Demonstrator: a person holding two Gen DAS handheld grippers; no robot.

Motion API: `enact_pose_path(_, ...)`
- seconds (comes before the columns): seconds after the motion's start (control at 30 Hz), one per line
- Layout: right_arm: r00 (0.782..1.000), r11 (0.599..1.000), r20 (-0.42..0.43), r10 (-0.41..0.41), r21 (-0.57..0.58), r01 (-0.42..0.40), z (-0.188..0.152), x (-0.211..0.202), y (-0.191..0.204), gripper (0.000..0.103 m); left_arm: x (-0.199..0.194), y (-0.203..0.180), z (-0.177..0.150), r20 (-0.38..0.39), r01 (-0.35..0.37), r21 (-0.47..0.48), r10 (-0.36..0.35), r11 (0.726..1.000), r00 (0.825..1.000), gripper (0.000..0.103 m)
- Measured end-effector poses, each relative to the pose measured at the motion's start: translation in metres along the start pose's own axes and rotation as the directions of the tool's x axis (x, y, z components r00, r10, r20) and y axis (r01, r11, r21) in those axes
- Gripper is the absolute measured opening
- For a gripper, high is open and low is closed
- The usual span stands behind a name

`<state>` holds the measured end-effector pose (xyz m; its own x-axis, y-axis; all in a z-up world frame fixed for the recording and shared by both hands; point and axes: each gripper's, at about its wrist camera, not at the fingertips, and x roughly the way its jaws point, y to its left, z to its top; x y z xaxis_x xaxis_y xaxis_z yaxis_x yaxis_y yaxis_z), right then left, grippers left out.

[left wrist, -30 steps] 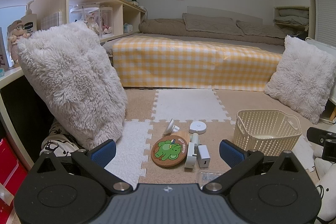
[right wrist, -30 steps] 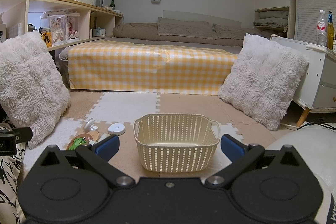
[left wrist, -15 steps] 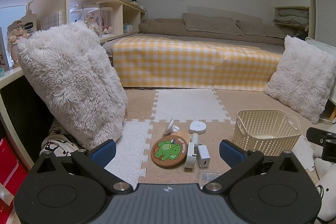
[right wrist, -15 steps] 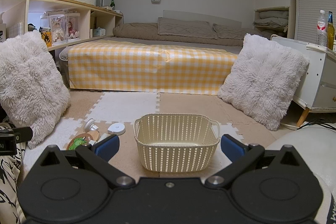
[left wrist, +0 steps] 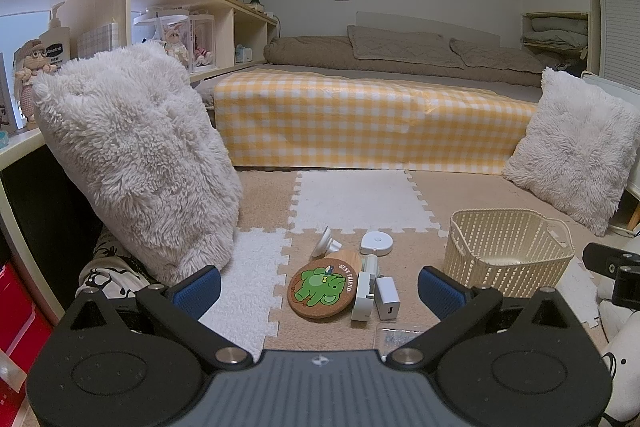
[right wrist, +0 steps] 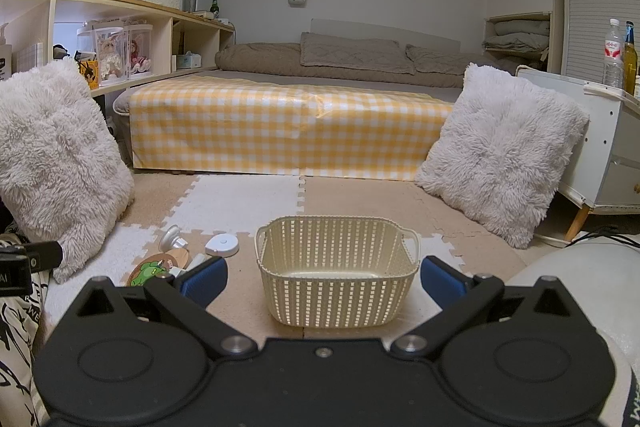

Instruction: Organize rigid objects

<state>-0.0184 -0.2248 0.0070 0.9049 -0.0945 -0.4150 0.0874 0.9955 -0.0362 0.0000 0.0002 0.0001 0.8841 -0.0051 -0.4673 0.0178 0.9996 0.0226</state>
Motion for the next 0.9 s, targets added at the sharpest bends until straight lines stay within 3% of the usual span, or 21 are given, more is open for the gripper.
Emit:
enact_pose_path(0.33,1.000,1.000,0.030,0.004,-0.005,-0.004,0.001,-0.002,0.004,0.103,0.000,-0.002,0.002,0.008,-0.009,-0.005,0.009,1.000,1.000,0.103)
enact_pose_path(0.5,1.000,0.999,0.023,0.018,0.047,-0.020,0.011,0.005,-0.004,0.103,0.003,-0.003,0.005,0.007,-0.011,-0.010,0.011,1.000,1.000,0.103)
enact_pose_path(0.67,1.000,0.995,0.005,0.020,0.095,-0.020,0.025,0.023,-0.017,0.103,0.013,-0.005,0.008,-0.001,-0.021,-0.011,0.021,1.000,1.000,0.103)
enact_pose_path(0.9,0.999,0.993,0.043,-0.027,0.120,0.022,0.051,0.060,-0.048,0.103,0.033,-0.005,0.014,-0.012,-0.046,-0.011,0.046,0.999,0.999,0.103)
